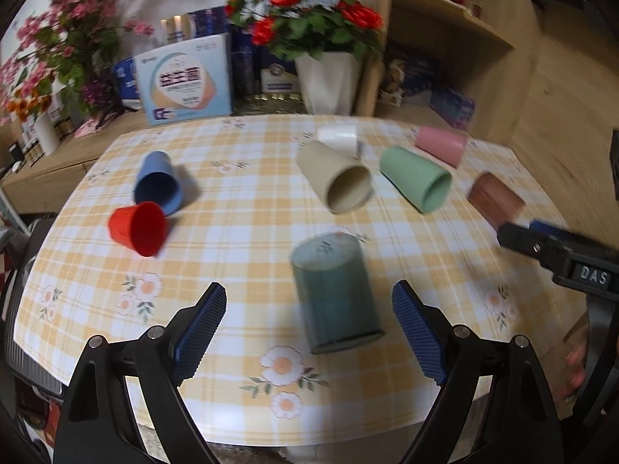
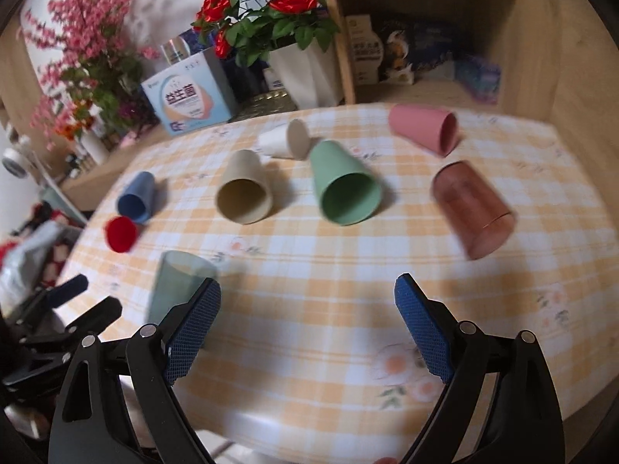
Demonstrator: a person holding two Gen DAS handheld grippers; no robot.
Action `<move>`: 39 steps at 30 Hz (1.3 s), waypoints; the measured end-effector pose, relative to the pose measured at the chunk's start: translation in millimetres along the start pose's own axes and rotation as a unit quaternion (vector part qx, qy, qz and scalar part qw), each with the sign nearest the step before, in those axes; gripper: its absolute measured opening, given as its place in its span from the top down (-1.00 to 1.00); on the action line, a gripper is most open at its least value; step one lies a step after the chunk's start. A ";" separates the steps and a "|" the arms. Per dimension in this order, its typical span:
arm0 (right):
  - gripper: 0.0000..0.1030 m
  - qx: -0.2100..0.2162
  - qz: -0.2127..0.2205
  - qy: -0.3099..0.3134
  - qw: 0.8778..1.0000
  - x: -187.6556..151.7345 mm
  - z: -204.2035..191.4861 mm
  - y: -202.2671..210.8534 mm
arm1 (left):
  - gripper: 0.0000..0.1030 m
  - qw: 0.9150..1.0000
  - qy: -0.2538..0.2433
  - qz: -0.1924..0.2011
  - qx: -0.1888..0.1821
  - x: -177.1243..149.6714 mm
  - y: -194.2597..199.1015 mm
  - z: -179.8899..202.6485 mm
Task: Flip cup upside down
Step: 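Set the teal cup down and open the right gripper, then grasp the teal cup with the left gripper and tip it over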
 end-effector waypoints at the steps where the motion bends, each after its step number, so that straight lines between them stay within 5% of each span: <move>1: -0.71 -0.005 0.005 0.000 1.000 0.6 2.0 1.3 | -0.65 1.000 -0.007 -0.001 -0.002 -2.1 -1.7 4.8; 6: -0.71 -0.014 0.030 -0.006 0.999 1.8 10.8 9.2 | -0.61 0.999 -0.031 -0.017 -0.003 -18.0 -18.2 21.4; 20: -0.71 -0.005 0.016 -0.020 1.000 -9.5 14.9 2.1 | -0.48 0.997 0.000 -0.081 -0.005 -46.9 -58.5 13.3; 39: -0.71 -0.005 -0.008 -0.027 1.000 -16.7 15.5 -8.5 | -0.39 0.995 0.033 -0.090 -0.010 -52.1 -75.2 2.5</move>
Point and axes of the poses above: each gripper's, at about its wrist camera, not at the fingertips, and y roughly against the way its jaws point, z to its right, x to its top, the point moved 8 cm from there along -y, roughly the way its jaws point, and after that the axes turned 12 degrees about y, right-handed, at the moved point
